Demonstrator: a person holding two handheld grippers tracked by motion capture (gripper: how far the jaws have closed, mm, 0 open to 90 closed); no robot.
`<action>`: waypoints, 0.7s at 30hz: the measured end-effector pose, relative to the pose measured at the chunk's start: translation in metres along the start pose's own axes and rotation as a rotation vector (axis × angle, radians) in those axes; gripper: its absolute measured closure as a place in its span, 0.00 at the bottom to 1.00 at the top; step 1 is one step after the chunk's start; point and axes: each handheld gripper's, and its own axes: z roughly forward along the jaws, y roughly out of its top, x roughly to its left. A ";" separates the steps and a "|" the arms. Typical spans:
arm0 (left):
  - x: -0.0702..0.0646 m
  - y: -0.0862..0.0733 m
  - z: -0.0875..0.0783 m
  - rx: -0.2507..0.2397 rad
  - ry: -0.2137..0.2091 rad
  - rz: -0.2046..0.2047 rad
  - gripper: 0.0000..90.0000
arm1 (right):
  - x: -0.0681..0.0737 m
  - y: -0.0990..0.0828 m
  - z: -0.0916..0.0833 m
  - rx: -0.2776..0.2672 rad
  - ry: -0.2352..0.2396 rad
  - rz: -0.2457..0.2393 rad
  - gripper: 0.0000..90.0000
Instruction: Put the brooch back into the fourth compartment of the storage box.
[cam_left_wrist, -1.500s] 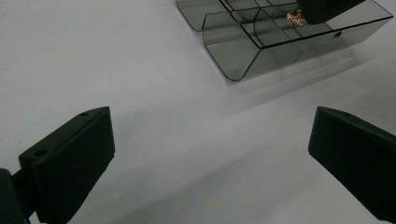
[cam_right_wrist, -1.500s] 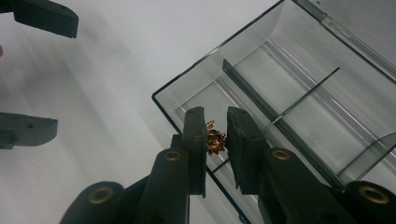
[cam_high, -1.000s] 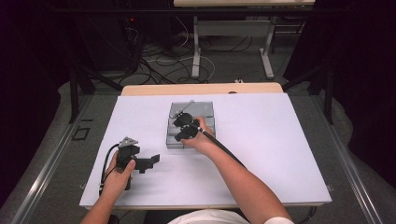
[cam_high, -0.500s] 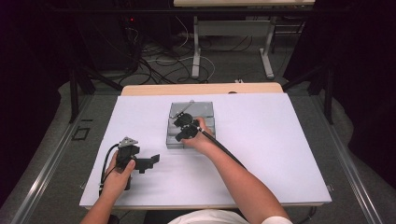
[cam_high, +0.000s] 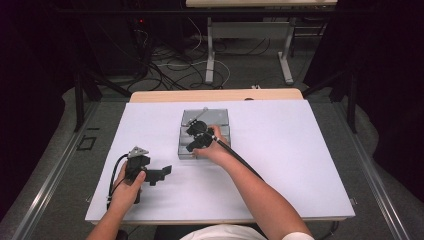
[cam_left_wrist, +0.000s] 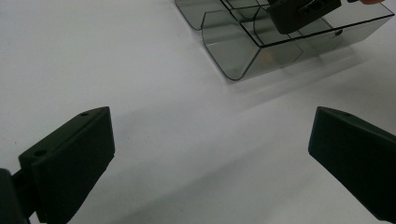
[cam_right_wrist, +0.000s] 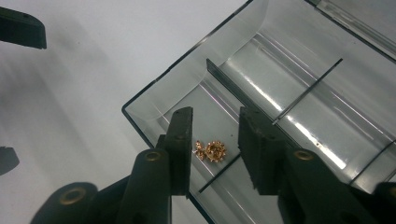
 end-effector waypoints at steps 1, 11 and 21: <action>0.000 0.000 0.000 -0.003 0.000 0.000 0.01 | 0.000 0.000 -0.001 0.000 -0.002 -0.001 0.69; 0.001 0.000 -0.001 -0.001 -0.001 0.004 0.01 | 0.002 -0.002 -0.006 -0.015 0.006 -0.003 0.57; 0.001 0.000 -0.001 0.013 -0.009 0.004 0.01 | 0.005 -0.005 -0.016 -0.033 -0.015 -0.016 0.44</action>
